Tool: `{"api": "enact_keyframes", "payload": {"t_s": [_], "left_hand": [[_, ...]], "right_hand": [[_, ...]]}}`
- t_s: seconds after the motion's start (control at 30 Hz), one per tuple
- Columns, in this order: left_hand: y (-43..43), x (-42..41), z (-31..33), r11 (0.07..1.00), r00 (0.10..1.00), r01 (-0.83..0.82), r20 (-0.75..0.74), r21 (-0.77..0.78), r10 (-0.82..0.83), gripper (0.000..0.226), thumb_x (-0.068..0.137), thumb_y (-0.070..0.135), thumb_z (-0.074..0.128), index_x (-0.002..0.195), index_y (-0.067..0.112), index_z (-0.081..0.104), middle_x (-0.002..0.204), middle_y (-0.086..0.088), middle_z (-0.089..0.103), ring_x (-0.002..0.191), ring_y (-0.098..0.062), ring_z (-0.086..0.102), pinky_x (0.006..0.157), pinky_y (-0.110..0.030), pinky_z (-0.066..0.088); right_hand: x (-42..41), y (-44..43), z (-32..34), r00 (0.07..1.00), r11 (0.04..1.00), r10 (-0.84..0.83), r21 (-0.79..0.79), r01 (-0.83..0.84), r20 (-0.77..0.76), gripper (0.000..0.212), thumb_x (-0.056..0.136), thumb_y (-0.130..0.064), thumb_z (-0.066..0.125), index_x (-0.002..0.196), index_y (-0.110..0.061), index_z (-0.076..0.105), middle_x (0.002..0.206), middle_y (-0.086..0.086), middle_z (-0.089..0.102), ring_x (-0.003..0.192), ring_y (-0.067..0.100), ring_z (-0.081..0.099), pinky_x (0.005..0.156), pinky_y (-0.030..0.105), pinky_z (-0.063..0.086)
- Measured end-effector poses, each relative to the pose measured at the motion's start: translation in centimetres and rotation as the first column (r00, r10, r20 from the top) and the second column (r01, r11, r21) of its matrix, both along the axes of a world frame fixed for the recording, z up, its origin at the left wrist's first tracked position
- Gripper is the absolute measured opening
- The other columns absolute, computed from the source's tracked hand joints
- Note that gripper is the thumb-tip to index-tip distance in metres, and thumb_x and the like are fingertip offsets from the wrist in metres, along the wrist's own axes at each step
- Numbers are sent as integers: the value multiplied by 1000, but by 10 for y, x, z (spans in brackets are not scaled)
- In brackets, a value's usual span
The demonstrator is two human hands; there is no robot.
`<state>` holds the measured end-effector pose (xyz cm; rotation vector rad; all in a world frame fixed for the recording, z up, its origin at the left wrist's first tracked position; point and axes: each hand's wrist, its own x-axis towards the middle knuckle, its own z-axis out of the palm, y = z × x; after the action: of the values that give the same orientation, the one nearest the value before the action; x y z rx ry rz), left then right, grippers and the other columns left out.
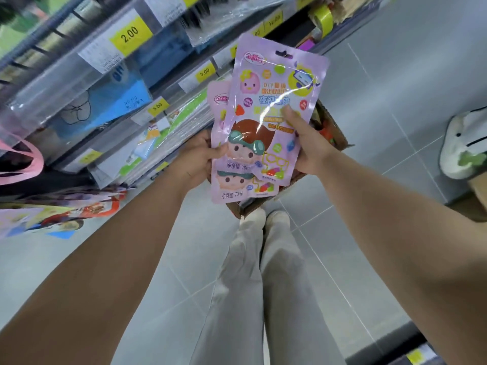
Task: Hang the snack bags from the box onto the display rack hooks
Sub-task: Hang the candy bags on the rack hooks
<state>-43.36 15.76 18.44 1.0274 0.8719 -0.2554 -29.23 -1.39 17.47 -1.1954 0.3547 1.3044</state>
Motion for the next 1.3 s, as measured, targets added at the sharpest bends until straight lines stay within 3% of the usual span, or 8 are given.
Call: {"api": "enact_keyframes", "payload": {"t_s": [0.23, 0.43, 0.57, 0.73, 0.83, 0.97, 1.13, 1.3], "left_hand": [[0, 9, 3, 989, 989, 149, -9, -23, -149, 53, 84, -14, 52, 112, 31, 54, 112, 0, 66, 109, -23, 62, 85, -42, 54], [3, 17, 14, 988, 984, 157, -87, -10, -157, 21, 94, 36, 50, 112, 27, 59, 107, 0, 68, 104, -22, 63, 90, -38, 51], [6, 23, 22, 970, 991, -71, -92, 233, 94, 38, 81, 17, 71, 113, 23, 51, 102, -3, 67, 89, -17, 68, 80, -33, 57], [6, 34, 51, 746, 965, 259, -130, 613, -228, 29, 78, 7, 71, 107, 8, 68, 110, -6, 63, 91, -11, 59, 73, -12, 51], [7, 36, 71, 656, 924, 362, -166, 662, -343, 17, 80, -4, 60, 95, -5, 69, 89, -11, 65, 79, -16, 56, 71, -29, 50], [9, 35, 97, 629, 913, 401, -238, 666, -330, 10, 80, -2, 62, 74, -10, 61, 71, -6, 48, 69, -14, 39, 54, -22, 33], [5, 20, 130, 648, 926, 351, -147, 676, -348, 20, 86, -2, 59, 103, -4, 68, 97, -4, 63, 89, -13, 52, 72, -22, 47], [-2, 9, 165, 693, 973, 212, -82, 689, -216, 24, 85, 5, 64, 108, 9, 62, 95, 4, 64, 74, 2, 55, 56, -1, 41]], "right_hand": [[1, -13, 2, 998, 999, -54, -2, 54, 35, 12, 91, -22, 57, 96, -20, 68, 95, 2, 73, 90, 21, 68, 89, 39, 54], [0, -26, 3, 998, 999, -50, 3, 49, 23, 16, 91, -15, 54, 103, -17, 65, 95, 0, 74, 88, 18, 71, 78, 34, 58], [-3, -31, 13, 999, 1000, -5, -12, 6, 34, 44, 82, -18, 64, 125, -10, 57, 120, 11, 65, 109, 29, 64, 91, 45, 53], [-8, -31, 43, 991, 993, 121, -12, -121, 50, 36, 79, -17, 68, 115, -12, 63, 122, 15, 63, 114, 35, 60, 98, 53, 46], [-10, -30, 66, 982, 985, 173, -15, -172, 72, 44, 74, -14, 70, 117, -9, 62, 125, 18, 61, 113, 36, 60, 96, 51, 48], [-12, -29, 96, 975, 985, 162, -87, -151, 150, 22, 79, -10, 69, 100, -13, 69, 101, 10, 73, 93, 28, 70, 78, 40, 57], [-11, -20, 133, 935, 970, 210, -183, -162, 287, 23, 80, -25, 71, 100, -14, 69, 98, 9, 74, 90, 27, 71, 81, 42, 57], [-14, -9, 155, 928, 976, 199, -151, -159, 314, 17, 81, -23, 71, 95, -15, 70, 88, 4, 75, 84, 22, 72, 78, 38, 59]]}}
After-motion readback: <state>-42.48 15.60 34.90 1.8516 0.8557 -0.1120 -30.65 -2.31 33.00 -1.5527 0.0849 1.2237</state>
